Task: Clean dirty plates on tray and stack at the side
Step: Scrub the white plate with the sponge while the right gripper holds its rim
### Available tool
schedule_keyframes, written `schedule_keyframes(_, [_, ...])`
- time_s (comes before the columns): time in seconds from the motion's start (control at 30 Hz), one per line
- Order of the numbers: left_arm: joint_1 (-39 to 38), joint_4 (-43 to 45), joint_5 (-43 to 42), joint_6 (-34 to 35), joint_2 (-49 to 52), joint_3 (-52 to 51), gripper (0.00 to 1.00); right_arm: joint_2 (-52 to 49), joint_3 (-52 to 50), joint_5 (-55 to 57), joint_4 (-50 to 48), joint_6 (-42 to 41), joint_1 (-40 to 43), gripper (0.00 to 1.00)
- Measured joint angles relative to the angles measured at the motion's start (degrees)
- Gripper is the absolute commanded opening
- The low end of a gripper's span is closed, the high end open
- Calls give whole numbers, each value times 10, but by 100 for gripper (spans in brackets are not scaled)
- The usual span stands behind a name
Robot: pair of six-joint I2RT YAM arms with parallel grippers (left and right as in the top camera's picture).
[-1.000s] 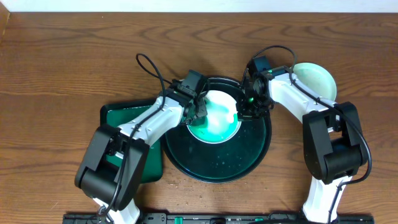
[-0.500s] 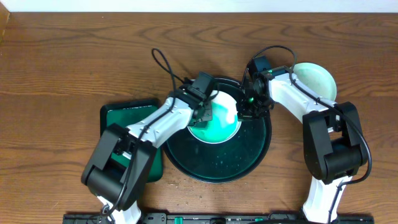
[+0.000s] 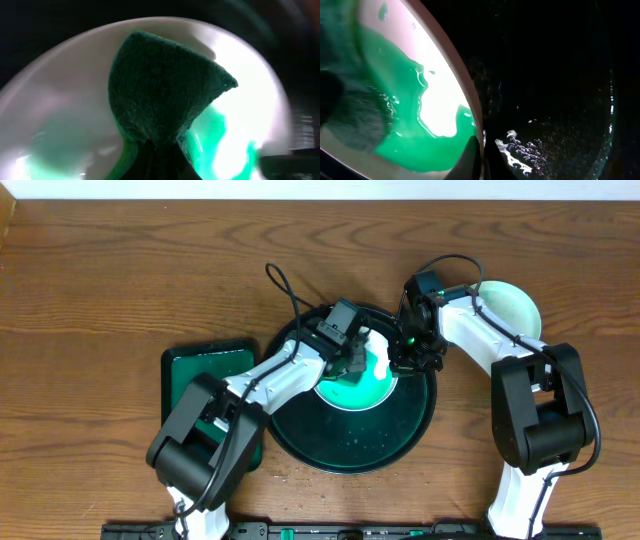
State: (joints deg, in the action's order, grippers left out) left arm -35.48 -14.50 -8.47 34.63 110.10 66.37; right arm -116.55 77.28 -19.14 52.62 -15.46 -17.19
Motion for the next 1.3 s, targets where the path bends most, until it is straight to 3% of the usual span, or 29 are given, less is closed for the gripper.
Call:
schedule_keyframes(0.43, [0, 50, -94, 30, 13, 0, 7, 0, -1, -1, 0, 0, 0, 1])
schedule_keyframes(0.8, [-25, -70, -137, 40, 14, 30, 7, 0, -1, -1, 0, 0, 0, 1])
schedule_keyframes(1.03, [-24, -169, -86, 43, 9, 48, 7, 0, -1, -2, 1, 0, 0, 1])
schedule_keyframes(1.3, [-2, -203, 5, 43, -1, 47, 7, 0, -2, -7, 2, 0, -1, 1])
